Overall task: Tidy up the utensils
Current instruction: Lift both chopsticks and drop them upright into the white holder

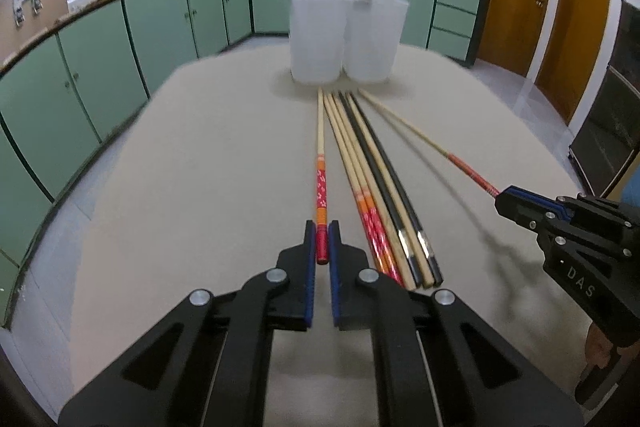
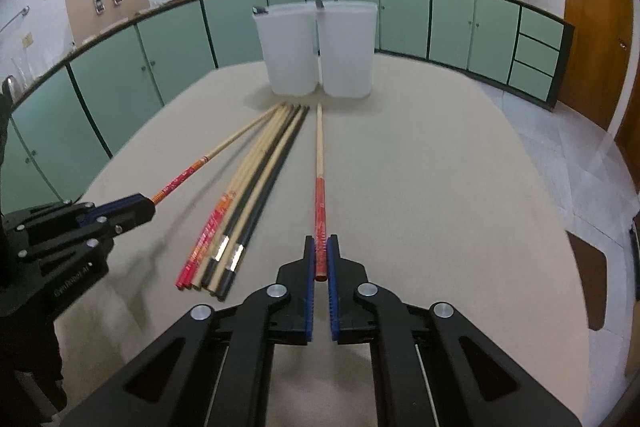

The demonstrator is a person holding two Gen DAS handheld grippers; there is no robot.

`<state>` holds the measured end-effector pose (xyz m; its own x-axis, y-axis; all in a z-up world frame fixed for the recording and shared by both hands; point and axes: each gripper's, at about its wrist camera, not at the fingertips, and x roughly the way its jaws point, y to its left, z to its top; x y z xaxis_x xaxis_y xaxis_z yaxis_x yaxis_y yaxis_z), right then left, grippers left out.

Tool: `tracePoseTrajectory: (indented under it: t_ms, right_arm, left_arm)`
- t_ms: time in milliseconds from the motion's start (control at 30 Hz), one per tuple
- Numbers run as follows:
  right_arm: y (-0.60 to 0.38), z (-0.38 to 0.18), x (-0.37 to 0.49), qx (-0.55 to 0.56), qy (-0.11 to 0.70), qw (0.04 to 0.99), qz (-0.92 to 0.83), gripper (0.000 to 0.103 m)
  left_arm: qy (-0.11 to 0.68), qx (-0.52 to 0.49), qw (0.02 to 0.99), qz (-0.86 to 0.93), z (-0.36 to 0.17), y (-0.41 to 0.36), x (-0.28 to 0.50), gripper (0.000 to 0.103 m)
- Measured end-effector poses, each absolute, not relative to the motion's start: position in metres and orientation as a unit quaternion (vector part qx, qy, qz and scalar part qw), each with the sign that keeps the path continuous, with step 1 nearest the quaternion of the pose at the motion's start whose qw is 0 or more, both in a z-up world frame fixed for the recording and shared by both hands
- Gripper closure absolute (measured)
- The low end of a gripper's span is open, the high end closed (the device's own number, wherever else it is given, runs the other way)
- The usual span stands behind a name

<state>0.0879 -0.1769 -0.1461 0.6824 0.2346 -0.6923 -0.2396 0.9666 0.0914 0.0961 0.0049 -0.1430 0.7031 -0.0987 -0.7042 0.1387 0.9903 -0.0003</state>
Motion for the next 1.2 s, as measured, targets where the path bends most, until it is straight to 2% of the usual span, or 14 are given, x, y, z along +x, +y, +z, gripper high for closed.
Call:
tracePoseTrajectory:
  t_ms: [500,1200]
  right_arm:
    - [-0.193,-0.064,0.1,0.002,0.308,0.938,0.159,0.097]
    - [-0.208,0.05,0.159,-0.013,0.264,0.941,0.213,0.097]
  left_arm:
    - [0.267,0.038,0.96,-0.08,-0.046,0.013,0.099,0.098]
    - [0.184,0.027,0.975,-0.124,0.036,0.007,0.145,0.098]
